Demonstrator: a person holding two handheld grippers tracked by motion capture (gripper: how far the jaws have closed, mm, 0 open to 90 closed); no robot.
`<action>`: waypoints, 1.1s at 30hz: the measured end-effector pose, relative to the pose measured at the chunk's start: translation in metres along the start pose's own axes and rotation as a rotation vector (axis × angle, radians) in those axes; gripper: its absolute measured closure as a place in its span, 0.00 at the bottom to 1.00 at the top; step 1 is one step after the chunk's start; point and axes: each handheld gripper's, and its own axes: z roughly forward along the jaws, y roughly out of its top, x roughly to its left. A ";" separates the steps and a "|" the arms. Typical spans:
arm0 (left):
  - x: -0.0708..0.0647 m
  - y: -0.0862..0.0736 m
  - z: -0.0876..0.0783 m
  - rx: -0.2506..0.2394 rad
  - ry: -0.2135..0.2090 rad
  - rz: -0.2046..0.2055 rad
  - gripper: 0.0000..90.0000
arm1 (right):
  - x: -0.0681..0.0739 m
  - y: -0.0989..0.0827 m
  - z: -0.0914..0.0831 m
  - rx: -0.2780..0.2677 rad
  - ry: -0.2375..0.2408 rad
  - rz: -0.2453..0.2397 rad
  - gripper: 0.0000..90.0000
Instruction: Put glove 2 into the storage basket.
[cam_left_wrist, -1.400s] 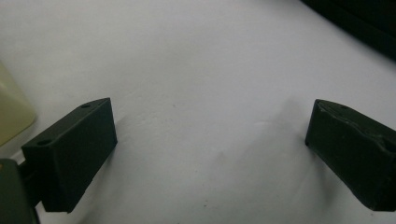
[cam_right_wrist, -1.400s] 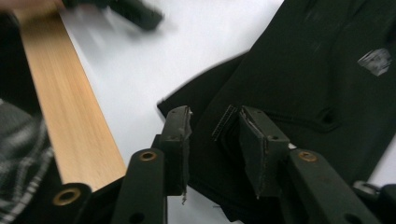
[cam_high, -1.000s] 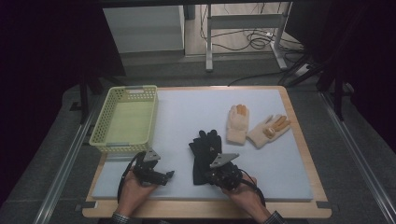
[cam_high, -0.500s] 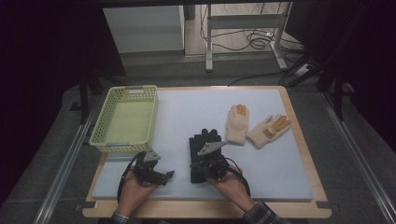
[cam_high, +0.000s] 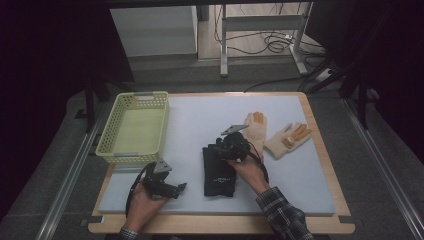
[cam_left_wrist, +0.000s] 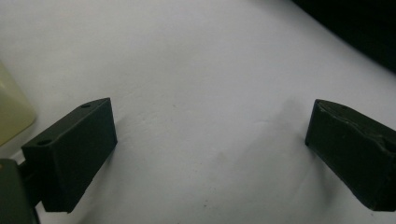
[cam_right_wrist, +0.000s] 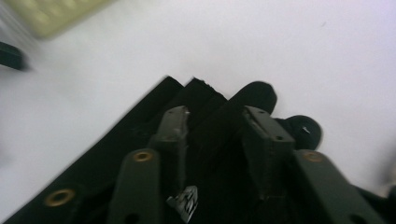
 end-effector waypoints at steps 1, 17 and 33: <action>0.000 0.000 0.000 0.000 0.000 0.000 0.02 | 0.000 0.000 0.000 0.000 0.000 0.000 0.63; 0.000 0.000 0.000 0.000 0.001 0.002 0.02 | 0.012 0.005 -0.019 0.023 -0.139 -0.049 0.99; 0.000 0.000 0.000 -0.003 0.000 -0.003 0.02 | -0.013 -0.026 -0.044 -0.017 -0.010 0.000 0.78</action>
